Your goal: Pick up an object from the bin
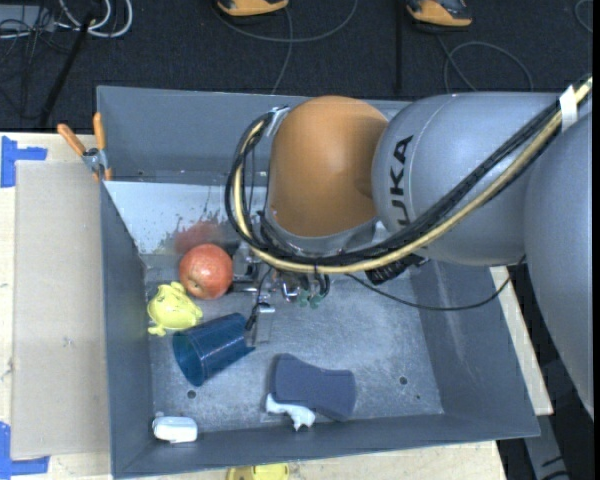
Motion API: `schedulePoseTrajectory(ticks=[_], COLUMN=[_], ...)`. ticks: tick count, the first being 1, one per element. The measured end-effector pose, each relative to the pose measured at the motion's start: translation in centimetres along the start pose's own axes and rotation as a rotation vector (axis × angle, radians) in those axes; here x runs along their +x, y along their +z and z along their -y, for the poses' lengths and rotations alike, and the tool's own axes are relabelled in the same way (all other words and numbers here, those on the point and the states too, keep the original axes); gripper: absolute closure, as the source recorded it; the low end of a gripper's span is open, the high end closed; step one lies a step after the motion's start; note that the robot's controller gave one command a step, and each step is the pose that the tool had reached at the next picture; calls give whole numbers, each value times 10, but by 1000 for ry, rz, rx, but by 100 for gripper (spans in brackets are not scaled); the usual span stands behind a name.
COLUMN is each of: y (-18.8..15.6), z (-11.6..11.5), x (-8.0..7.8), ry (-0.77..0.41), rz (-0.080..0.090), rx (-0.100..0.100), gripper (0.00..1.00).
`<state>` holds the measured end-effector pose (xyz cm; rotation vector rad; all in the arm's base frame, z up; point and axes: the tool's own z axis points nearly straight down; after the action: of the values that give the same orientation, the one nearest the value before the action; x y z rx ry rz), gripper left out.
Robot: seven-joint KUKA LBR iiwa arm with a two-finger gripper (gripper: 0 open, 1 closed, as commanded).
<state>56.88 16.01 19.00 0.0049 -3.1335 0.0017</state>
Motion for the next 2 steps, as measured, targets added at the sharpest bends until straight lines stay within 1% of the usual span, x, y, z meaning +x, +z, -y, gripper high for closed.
schedulePoseTrajectory(ticks=[1, 2], y=[-5, 58], z=[1, -3], x=[-2, 5], ry=[5, -106], rz=[8, 10], rx=[-2, -1], gripper=[0, 0])
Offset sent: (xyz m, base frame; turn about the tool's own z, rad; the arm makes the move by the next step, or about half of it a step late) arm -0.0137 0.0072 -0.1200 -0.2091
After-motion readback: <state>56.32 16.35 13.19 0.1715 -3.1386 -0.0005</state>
